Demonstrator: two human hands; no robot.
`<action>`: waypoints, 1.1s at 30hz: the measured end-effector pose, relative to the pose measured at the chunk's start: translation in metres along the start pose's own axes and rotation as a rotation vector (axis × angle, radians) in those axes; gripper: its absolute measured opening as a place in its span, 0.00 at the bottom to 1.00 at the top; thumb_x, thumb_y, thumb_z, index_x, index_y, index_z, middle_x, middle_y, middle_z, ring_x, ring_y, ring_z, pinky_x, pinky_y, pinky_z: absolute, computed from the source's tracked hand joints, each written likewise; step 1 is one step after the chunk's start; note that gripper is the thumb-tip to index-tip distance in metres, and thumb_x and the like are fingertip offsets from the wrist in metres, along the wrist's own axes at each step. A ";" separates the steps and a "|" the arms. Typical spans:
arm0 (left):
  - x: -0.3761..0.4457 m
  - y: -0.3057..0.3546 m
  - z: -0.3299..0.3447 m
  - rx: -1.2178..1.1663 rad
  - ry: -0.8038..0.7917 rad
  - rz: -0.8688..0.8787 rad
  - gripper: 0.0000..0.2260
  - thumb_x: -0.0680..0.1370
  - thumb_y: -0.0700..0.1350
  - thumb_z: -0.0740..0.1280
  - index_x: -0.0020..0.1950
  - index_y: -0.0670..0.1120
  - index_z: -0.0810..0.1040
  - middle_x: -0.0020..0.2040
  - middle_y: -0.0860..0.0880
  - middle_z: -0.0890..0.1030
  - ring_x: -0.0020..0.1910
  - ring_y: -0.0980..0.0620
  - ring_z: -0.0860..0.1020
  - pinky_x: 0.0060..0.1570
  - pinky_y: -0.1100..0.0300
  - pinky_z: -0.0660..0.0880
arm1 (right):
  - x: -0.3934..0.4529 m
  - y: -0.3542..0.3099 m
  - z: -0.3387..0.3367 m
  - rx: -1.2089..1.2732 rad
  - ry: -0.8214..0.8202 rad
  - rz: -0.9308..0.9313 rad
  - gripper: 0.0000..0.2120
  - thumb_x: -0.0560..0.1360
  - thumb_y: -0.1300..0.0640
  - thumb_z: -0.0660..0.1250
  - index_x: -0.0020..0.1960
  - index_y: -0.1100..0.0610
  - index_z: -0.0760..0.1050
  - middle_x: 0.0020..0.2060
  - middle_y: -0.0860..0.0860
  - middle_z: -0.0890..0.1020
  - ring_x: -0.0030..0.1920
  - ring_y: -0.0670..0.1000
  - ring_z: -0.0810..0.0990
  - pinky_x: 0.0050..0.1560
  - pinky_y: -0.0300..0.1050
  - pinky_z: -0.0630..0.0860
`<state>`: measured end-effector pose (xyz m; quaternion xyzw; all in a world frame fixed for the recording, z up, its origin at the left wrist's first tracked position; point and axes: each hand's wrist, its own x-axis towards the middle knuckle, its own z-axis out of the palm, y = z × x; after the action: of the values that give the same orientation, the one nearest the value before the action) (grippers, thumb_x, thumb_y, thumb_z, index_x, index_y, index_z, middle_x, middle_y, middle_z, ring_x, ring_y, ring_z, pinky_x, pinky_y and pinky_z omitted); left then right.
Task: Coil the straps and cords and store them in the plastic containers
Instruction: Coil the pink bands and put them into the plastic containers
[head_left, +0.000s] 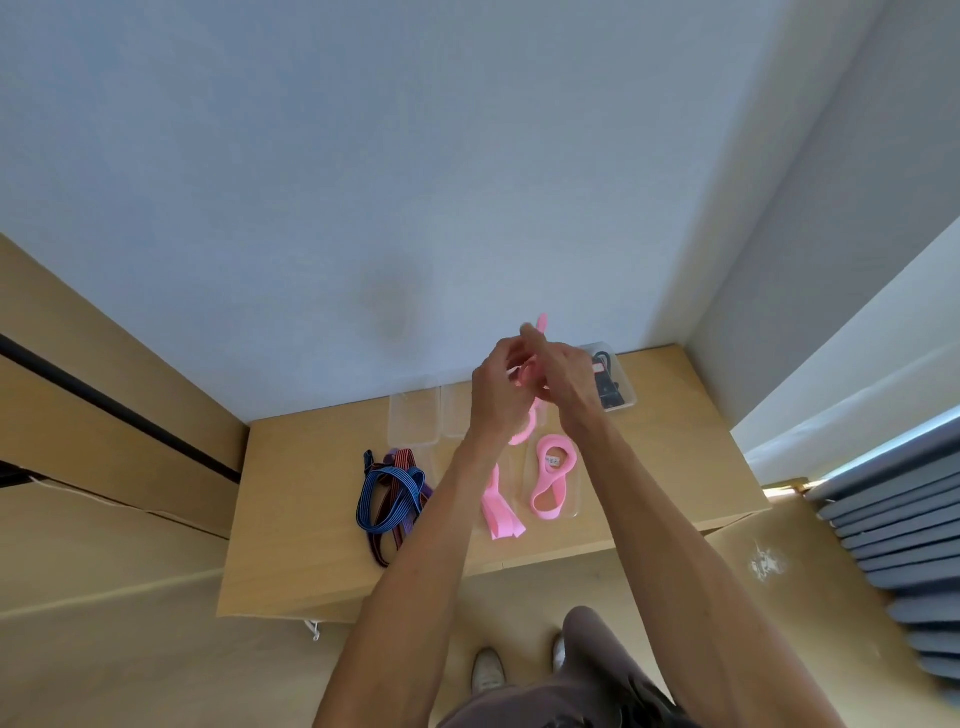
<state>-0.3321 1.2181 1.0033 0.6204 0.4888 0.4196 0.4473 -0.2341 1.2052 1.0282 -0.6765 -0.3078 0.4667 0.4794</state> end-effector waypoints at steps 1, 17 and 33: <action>0.001 -0.001 -0.002 -0.041 -0.027 -0.023 0.13 0.77 0.40 0.73 0.61 0.42 0.79 0.55 0.48 0.85 0.55 0.52 0.83 0.56 0.59 0.80 | 0.000 0.000 -0.003 0.035 0.001 0.021 0.24 0.67 0.34 0.70 0.40 0.56 0.83 0.37 0.54 0.86 0.40 0.56 0.85 0.48 0.56 0.83; -0.041 -0.079 -0.025 -0.986 -0.119 -0.949 0.22 0.80 0.55 0.59 0.59 0.38 0.78 0.60 0.36 0.79 0.58 0.37 0.79 0.54 0.49 0.74 | -0.001 -0.012 -0.029 0.534 -0.139 0.194 0.11 0.82 0.66 0.57 0.56 0.64 0.77 0.50 0.66 0.84 0.50 0.60 0.85 0.54 0.59 0.80; -0.013 -0.052 -0.032 -0.530 0.136 -0.714 0.07 0.74 0.35 0.74 0.48 0.41 0.78 0.42 0.41 0.83 0.39 0.46 0.80 0.45 0.51 0.79 | -0.001 0.037 -0.025 -0.295 0.325 -0.004 0.08 0.76 0.62 0.63 0.41 0.59 0.80 0.31 0.49 0.77 0.31 0.49 0.72 0.27 0.38 0.63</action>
<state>-0.3767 1.2162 0.9600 0.2480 0.5763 0.3892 0.6745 -0.2129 1.1823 0.9968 -0.8051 -0.2926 0.3005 0.4195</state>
